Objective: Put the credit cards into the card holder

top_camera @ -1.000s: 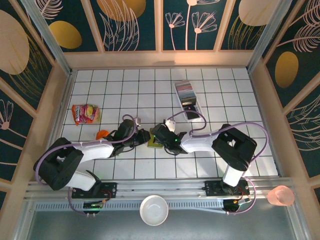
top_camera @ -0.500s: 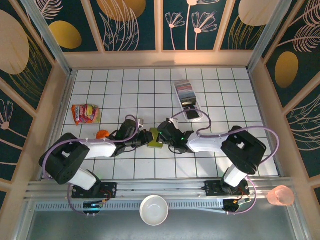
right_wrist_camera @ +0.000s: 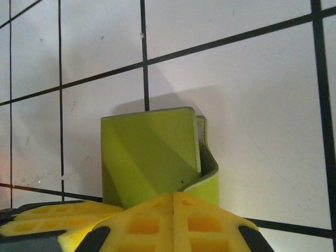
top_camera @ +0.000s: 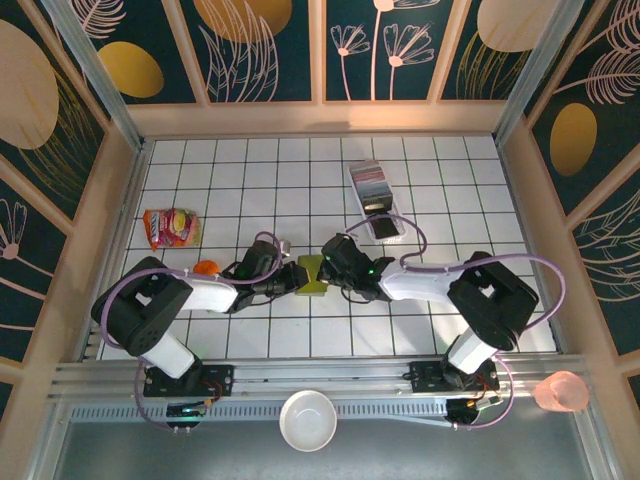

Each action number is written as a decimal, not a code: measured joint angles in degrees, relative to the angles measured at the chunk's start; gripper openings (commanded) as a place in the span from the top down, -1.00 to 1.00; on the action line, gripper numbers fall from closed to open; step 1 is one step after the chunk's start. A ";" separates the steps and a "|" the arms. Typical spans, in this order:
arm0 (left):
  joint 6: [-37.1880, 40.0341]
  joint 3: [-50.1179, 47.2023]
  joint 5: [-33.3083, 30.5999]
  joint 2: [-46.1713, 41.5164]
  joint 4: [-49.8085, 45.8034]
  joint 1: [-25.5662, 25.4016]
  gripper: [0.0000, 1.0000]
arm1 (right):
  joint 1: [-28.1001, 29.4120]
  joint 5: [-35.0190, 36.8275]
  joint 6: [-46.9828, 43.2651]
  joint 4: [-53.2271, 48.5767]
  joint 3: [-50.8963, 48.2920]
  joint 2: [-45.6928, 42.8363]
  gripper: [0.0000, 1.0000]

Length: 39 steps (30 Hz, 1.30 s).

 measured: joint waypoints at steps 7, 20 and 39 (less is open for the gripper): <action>0.24 -0.13 -0.66 0.00 -0.17 -0.11 0.87 | -1.88 -4.63 0.00 2.58 -0.04 2.08 1.00; 1.33 -0.13 -0.72 0.04 -0.33 -0.11 0.89 | -3.39 -8.61 0.11 6.62 -2.32 2.12 1.00; 1.70 -0.13 -0.81 0.02 -0.37 -0.15 0.91 | -5.90 -13.77 0.68 10.25 -4.61 1.01 1.00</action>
